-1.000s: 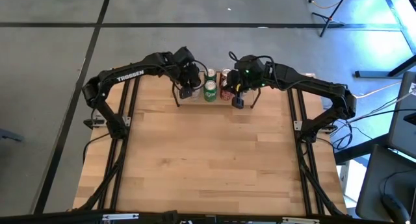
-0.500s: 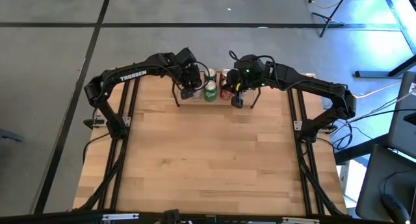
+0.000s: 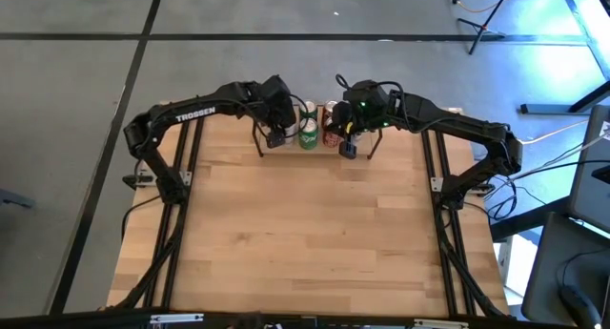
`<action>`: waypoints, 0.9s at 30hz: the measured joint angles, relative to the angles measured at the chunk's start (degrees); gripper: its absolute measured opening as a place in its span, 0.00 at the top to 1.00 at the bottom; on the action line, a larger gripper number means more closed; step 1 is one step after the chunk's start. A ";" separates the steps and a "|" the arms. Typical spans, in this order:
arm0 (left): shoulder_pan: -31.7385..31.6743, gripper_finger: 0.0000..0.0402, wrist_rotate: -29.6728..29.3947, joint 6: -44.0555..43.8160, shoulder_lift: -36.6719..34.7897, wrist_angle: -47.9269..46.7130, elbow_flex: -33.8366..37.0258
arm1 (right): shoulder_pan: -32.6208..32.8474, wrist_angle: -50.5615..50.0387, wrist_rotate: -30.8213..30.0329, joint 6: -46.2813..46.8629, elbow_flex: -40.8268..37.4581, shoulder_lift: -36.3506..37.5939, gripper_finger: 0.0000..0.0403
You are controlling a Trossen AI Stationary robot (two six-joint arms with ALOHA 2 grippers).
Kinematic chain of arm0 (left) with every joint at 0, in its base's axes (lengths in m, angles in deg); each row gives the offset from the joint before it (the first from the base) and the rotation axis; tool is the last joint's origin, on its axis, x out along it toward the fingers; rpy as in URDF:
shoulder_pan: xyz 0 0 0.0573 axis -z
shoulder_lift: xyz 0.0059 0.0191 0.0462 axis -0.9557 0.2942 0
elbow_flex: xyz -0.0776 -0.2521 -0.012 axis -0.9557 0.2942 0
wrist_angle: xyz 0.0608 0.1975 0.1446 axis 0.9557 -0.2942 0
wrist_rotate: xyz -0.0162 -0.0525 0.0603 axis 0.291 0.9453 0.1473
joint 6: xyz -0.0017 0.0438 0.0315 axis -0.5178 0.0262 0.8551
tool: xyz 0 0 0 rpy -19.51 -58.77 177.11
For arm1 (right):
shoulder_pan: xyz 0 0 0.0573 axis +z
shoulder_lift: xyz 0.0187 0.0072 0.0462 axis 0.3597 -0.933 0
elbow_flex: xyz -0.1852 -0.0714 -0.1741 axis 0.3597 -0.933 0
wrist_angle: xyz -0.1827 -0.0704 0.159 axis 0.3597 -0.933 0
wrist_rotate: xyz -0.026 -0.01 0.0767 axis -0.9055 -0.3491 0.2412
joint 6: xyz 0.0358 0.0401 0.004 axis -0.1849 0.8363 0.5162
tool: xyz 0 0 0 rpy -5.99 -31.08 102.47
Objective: Place canned beverage on shelf
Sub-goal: Put the white yellow soda can on the shelf aligned with the other white yellow soda can, then return to Home Position
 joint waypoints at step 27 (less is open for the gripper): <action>1.87 0.28 0.45 0.15 -14.21 2.82 -0.02 | 0.00 3.30 0.11 3.19 0.00 -0.02 1.00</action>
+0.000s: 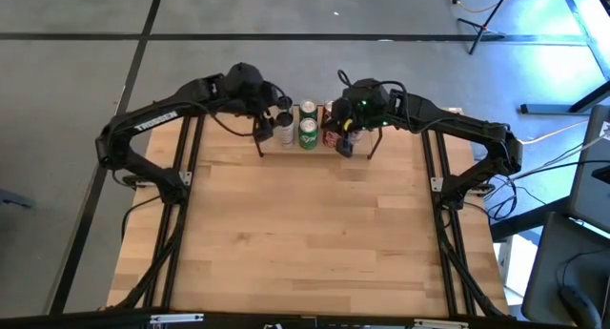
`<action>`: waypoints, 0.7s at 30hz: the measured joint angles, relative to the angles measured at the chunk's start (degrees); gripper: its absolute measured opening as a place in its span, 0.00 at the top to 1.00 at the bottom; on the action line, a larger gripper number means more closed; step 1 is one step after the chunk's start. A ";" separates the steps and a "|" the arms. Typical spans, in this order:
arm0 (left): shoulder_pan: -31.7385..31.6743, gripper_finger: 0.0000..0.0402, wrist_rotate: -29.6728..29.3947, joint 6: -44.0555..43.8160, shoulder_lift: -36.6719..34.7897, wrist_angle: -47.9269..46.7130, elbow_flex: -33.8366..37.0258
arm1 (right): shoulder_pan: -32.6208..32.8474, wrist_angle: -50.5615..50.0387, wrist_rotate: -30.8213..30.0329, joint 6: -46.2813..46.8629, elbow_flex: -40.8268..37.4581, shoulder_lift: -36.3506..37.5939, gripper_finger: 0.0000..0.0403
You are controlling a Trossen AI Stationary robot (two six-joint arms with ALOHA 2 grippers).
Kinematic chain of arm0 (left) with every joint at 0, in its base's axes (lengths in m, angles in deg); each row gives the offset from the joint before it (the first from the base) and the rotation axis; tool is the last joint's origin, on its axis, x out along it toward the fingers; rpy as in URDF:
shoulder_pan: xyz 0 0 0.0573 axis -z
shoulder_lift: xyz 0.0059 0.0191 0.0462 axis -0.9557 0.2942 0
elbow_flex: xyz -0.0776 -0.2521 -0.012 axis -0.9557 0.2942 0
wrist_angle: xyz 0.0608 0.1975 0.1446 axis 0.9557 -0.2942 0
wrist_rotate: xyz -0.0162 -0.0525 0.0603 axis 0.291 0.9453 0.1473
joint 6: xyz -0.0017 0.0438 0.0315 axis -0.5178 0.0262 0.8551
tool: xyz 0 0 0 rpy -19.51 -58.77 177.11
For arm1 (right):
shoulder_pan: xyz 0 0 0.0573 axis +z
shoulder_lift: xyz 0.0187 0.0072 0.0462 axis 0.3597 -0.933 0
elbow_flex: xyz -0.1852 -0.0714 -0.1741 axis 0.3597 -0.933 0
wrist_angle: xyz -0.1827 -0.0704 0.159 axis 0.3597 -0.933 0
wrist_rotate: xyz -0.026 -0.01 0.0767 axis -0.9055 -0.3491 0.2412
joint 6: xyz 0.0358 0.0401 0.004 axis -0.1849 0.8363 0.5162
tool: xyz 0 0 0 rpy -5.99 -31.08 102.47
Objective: Place canned beverage on shelf
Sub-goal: Return to Home Position
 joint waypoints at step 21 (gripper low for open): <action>11.68 0.85 5.81 -17.90 -7.45 1.09 0.02 | -0.44 3.98 5.27 4.43 -14.13 23.95 1.00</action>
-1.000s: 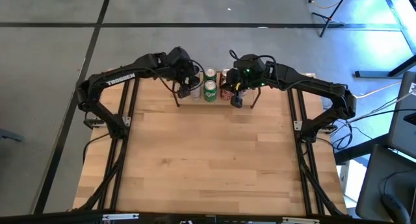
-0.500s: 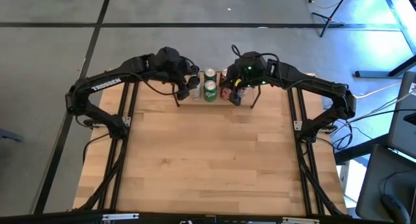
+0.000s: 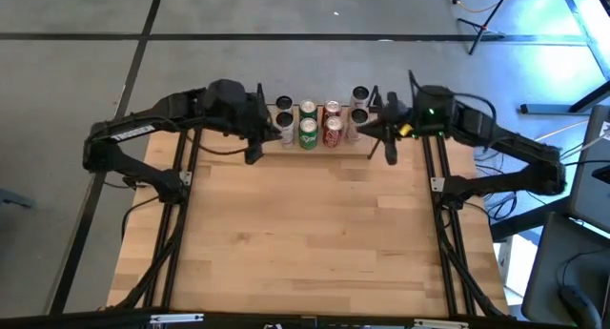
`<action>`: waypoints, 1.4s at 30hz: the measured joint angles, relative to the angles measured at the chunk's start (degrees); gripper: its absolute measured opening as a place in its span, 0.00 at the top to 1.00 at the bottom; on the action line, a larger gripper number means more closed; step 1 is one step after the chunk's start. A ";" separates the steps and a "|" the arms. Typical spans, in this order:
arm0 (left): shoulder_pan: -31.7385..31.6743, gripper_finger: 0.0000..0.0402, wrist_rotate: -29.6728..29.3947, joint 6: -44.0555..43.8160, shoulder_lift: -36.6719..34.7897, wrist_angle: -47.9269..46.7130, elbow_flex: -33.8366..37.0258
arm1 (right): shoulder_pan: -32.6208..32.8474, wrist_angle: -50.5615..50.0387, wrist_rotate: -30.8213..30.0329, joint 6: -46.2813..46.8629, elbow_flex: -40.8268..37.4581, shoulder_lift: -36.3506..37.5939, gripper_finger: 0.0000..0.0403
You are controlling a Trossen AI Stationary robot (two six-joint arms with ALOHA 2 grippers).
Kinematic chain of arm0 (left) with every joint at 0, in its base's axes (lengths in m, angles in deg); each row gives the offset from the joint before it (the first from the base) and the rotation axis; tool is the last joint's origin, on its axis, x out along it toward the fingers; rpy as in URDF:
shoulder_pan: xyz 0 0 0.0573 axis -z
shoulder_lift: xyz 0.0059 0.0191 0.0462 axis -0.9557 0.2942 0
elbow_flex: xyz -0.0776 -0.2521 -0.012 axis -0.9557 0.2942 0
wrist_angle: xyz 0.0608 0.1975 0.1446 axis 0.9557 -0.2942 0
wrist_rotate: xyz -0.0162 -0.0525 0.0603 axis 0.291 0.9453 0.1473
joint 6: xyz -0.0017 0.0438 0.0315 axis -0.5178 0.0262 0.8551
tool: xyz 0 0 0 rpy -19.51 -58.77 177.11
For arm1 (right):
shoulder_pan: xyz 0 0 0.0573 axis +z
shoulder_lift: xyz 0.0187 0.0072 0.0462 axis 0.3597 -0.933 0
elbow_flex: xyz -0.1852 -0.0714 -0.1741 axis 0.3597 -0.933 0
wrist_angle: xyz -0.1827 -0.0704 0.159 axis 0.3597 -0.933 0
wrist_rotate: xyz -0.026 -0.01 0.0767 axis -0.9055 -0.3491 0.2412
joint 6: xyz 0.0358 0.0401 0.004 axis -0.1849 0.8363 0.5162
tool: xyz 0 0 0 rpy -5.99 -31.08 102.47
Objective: Place canned beverage on shelf
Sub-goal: Return to Home Position
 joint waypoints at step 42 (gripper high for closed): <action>7.29 0.96 -3.43 -8.25 -46.46 46.97 65.90 | 0.07 31.58 -5.16 23.05 -58.98 47.16 1.00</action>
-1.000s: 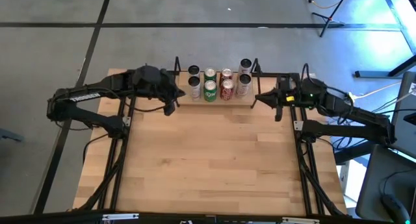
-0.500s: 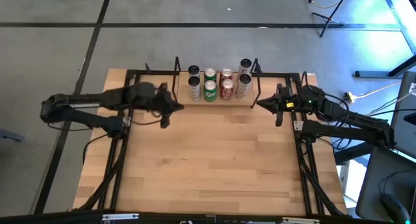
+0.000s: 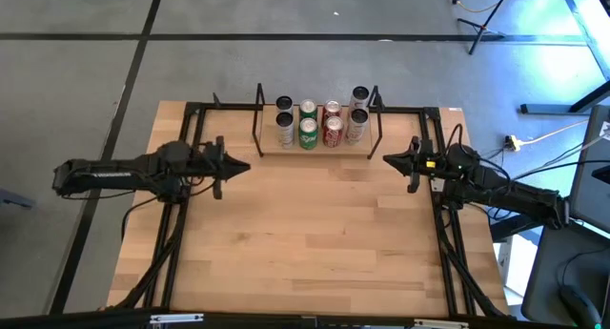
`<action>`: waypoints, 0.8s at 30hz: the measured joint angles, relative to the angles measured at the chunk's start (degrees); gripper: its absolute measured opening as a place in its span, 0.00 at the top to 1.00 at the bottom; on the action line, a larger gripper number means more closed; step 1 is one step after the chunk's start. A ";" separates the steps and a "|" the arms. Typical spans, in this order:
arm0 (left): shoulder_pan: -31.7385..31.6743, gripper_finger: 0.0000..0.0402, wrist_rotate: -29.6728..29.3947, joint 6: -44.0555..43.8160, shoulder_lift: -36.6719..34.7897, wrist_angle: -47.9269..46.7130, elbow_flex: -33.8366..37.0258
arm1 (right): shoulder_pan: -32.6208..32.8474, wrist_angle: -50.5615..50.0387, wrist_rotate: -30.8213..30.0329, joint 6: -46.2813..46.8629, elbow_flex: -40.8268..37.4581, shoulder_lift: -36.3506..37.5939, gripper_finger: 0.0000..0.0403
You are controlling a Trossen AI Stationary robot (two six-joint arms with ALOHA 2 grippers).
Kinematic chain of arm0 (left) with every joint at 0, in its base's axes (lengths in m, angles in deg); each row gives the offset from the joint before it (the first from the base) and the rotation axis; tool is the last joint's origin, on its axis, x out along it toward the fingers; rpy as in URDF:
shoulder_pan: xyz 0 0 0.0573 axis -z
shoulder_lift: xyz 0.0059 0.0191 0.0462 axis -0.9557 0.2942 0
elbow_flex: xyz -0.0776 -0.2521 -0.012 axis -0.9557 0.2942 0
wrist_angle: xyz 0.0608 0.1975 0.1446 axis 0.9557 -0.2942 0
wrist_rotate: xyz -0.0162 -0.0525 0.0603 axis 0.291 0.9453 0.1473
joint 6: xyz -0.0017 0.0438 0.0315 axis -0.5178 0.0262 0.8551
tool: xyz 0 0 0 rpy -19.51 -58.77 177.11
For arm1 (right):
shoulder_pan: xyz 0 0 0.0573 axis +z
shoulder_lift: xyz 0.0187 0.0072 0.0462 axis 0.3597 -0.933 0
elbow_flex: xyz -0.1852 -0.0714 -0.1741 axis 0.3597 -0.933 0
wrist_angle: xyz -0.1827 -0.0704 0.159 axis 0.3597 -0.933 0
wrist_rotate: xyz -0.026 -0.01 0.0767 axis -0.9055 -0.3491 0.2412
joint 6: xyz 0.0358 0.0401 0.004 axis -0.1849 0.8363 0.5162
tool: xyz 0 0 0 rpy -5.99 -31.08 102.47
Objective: Place canned beverage on shelf
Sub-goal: Return to Home Position
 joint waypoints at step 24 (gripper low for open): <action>0.17 0.96 1.76 -0.67 -27.56 -0.10 18.16 | 0.04 3.34 3.21 -1.57 -12.96 15.34 1.00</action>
